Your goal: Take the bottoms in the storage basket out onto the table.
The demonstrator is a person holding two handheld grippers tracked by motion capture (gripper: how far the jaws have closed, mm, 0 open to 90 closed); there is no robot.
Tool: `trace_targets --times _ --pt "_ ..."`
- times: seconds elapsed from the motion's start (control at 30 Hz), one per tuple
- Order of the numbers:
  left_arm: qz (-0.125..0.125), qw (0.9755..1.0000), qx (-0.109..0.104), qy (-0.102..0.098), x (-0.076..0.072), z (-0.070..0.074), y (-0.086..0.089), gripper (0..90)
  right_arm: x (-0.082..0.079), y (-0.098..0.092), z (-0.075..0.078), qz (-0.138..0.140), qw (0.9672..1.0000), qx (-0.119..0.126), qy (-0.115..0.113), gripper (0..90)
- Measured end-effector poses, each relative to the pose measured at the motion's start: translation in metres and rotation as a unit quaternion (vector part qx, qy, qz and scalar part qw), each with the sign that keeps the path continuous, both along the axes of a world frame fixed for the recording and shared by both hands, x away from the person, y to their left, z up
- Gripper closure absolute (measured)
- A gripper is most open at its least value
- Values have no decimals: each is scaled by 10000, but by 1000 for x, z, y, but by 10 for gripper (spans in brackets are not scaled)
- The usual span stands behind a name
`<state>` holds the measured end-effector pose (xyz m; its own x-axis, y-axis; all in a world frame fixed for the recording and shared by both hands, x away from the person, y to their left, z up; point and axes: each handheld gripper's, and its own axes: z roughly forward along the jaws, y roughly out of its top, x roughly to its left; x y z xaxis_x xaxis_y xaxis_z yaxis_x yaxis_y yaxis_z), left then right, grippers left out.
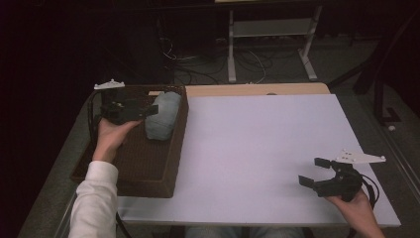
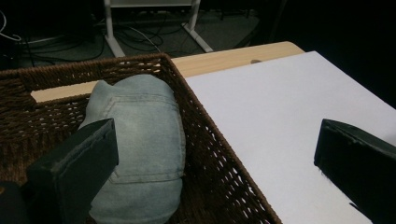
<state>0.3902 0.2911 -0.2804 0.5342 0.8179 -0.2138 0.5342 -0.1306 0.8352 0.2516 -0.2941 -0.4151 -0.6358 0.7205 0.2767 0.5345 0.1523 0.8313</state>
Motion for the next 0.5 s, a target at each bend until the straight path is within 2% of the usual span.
trace_targets --times 0.33,0.5 --pt "183 9998 97 36 18 3 3 0 0 0 0 1 10000 1 -2 0" --pt "157 9998 144 28 23 5 3 0 0 0 0 3 10000 -3 -4 0"
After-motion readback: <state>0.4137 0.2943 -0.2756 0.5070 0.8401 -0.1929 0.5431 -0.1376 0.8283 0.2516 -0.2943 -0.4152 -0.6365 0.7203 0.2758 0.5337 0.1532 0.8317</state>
